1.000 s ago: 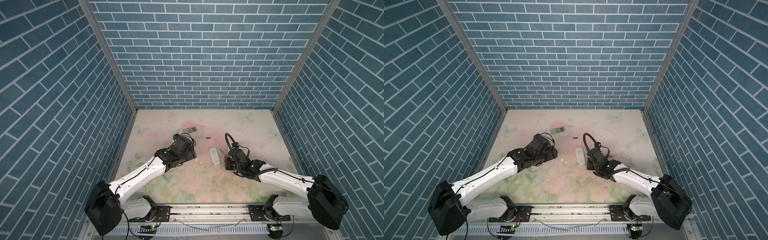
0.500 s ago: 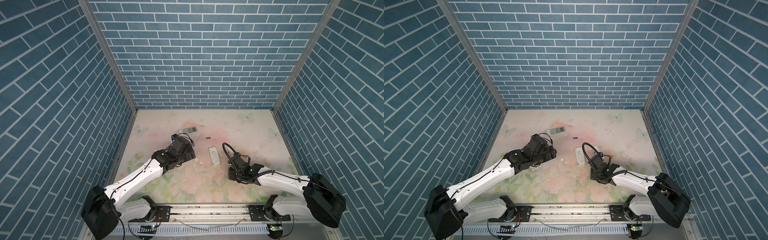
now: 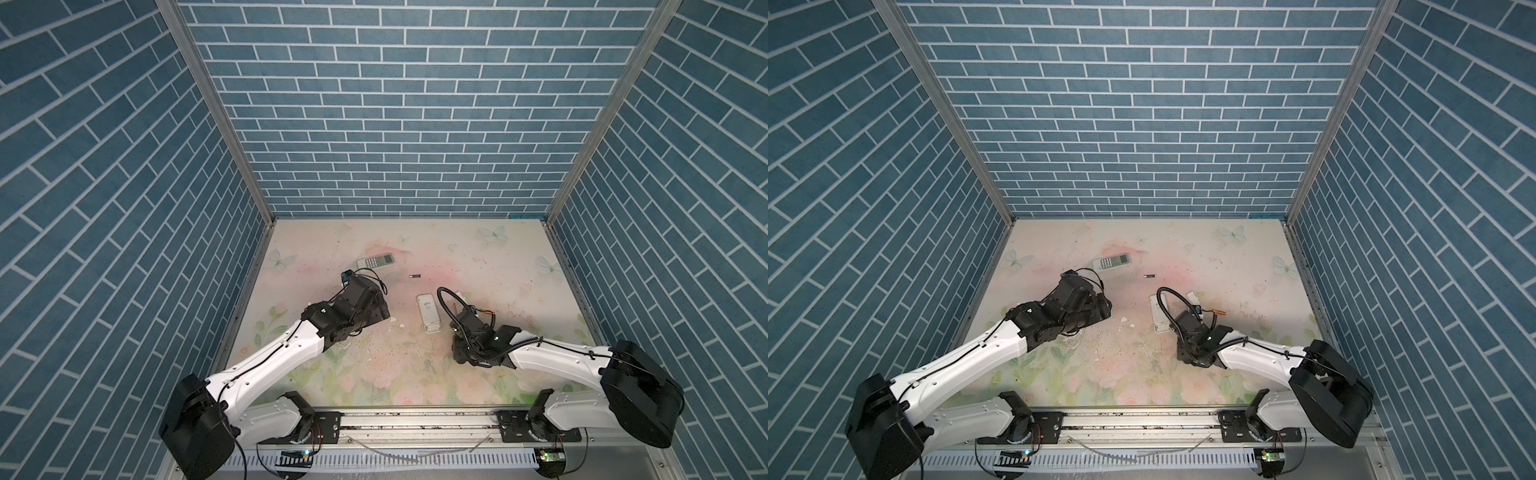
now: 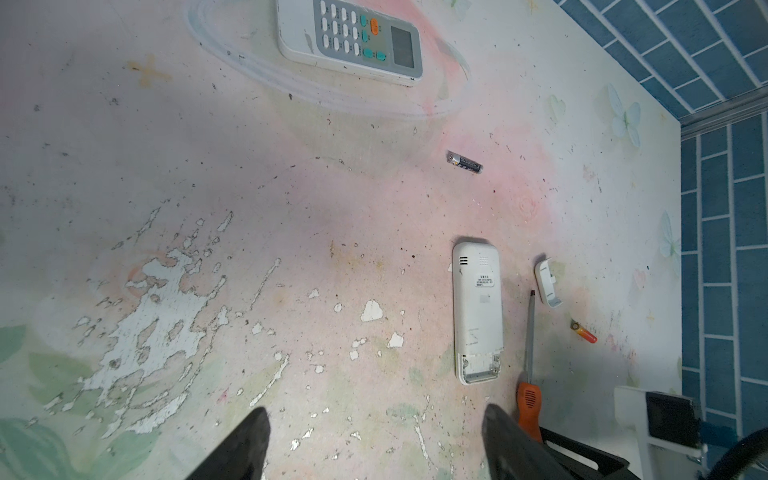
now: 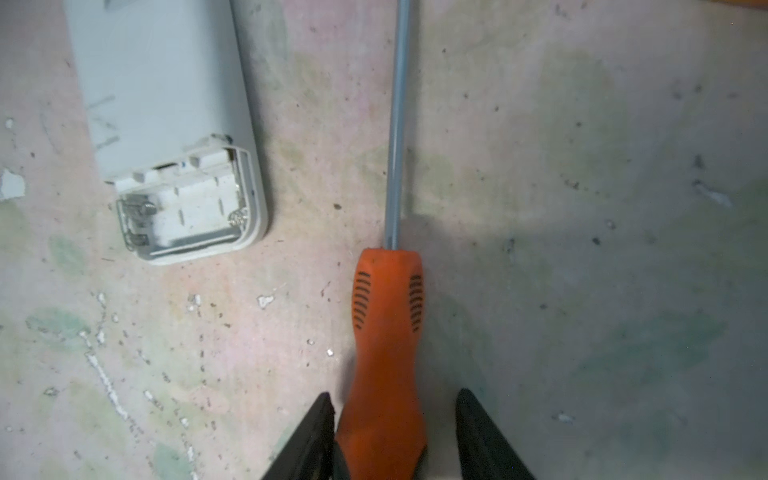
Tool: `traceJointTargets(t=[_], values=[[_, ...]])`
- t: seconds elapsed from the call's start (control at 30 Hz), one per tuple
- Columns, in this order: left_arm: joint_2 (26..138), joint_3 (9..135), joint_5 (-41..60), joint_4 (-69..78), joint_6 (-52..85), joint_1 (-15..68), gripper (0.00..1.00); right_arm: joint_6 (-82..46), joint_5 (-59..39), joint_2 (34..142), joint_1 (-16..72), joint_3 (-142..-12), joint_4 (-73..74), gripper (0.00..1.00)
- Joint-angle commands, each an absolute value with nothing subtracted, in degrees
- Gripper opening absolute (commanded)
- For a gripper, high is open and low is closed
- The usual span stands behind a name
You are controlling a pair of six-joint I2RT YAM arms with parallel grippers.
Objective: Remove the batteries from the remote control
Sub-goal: 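Set the screwdriver down and open the right gripper while the left arm lifts away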
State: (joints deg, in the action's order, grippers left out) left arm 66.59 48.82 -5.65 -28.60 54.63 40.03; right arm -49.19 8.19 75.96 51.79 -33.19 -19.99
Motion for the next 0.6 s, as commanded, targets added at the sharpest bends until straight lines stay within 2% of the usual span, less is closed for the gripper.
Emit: traceJointTargets(t=[0.0,0.3,0.53,0.57], values=[[67.22,49.01,-6.79,-28.95,53.95,39.56,0.82,-49.71,9.33,77.02,52.34,-34.72,-27.9,0.5],[76.25,56.79,0.22,-29.34,44.99,30.75,0.86,-46.49,9.84,72.67,52.29,-42.31,-35.52,0.53],[93.58,74.32,3.86,-39.06,26.6,27.41,0.94,-44.13,11.03,68.25,52.34,-49.21,-43.56,0.55],[96.55,77.57,4.55,-40.89,22.89,27.33,0.99,-43.83,11.51,67.37,52.27,-49.99,-44.55,0.55]])
